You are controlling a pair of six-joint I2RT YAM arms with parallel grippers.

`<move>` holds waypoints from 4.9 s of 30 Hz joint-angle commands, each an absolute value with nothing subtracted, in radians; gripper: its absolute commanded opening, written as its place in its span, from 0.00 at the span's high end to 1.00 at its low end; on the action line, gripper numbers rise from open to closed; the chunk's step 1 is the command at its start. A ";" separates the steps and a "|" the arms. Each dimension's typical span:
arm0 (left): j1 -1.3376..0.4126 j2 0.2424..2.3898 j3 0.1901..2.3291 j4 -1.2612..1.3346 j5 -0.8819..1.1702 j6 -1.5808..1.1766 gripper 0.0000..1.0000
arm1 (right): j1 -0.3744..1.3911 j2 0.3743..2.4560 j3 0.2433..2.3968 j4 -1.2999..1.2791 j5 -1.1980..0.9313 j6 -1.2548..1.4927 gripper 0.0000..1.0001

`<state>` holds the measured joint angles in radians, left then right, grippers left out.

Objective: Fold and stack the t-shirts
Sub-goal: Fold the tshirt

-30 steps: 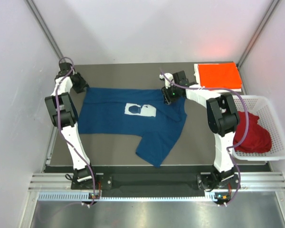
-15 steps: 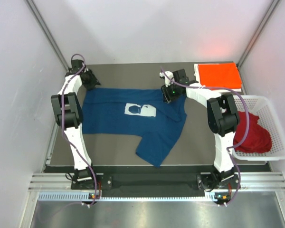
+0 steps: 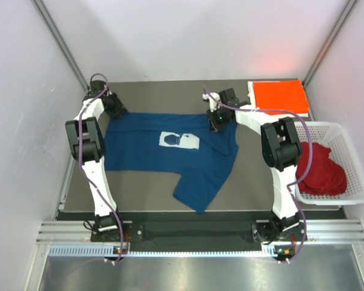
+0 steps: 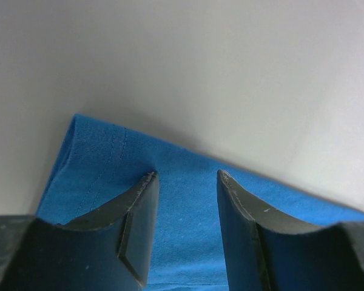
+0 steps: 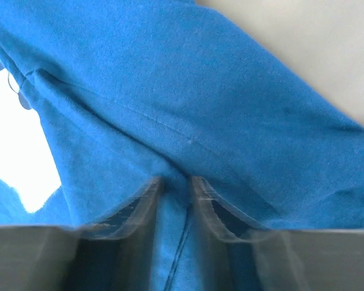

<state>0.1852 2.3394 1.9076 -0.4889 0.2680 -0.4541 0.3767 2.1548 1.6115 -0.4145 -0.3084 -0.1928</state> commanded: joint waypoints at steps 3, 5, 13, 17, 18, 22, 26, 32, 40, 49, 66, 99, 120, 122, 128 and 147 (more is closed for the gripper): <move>0.189 2.379 1.928 -0.480 0.197 -0.443 0.51 | 0.371 2.114 1.629 -0.416 -0.313 -0.213 0.94; 0.189 2.384 1.936 -0.477 0.167 -0.443 0.51 | 0.374 2.073 1.609 -0.408 -0.324 -0.215 1.00; 0.189 2.399 1.977 -0.500 0.180 -0.456 0.50 | 0.436 1.962 1.563 -0.471 -0.313 -0.201 0.98; 0.189 2.419 1.994 -0.521 0.170 -0.449 0.50 | 0.511 1.910 1.488 -0.465 -0.291 -0.192 0.98; 0.189 2.422 1.996 -0.525 0.173 -0.448 0.50 | 0.521 1.904 1.474 -0.456 -0.288 -0.184 0.98; 0.190 2.421 1.990 -0.535 0.181 -0.445 0.50 | 0.571 1.902 1.460 -0.437 -0.290 -0.129 0.98; 0.190 2.399 2.006 -0.567 0.157 -0.436 0.49 | 0.639 1.914 1.460 -0.425 -0.302 -0.055 0.98; 0.180 2.294 1.999 -0.614 0.149 -0.459 0.50 | 0.663 1.878 1.433 -0.429 -0.207 0.063 0.71; 0.045 2.002 1.723 -0.592 0.193 -0.506 0.49 | 0.571 1.620 1.218 -0.431 -0.040 0.319 0.54; -0.259 1.708 1.262 -0.312 0.435 -0.619 0.50 | 0.473 1.463 0.971 -0.362 0.012 0.555 0.61; -0.474 1.835 1.121 -0.051 0.468 -0.761 0.48 | 0.448 1.462 0.801 -0.163 0.078 0.841 0.62; -0.492 1.945 1.137 0.012 0.477 -0.822 0.98 | 0.448 1.537 0.785 -0.117 0.080 0.862 1.00; -0.492 1.881 1.238 -0.290 0.345 -0.769 1.00 | 0.466 1.411 0.787 -0.216 0.074 0.876 1.00; -0.491 1.879 1.242 -0.316 0.334 -0.762 1.00 | 0.476 1.407 0.793 -0.236 0.081 0.874 1.00; -0.491 1.875 1.253 -0.367 0.284 -0.753 1.00 | 0.492 1.384 0.792 -0.270 0.110 0.887 1.00; -0.489 1.910 1.279 -0.462 0.227 -0.719 1.00 | 0.587 1.361 0.741 -0.276 0.213 1.003 1.00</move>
<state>-0.4938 1.9266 1.2476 -0.4229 0.2741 -0.7410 0.5743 1.3861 0.7509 -0.2695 0.1619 0.9798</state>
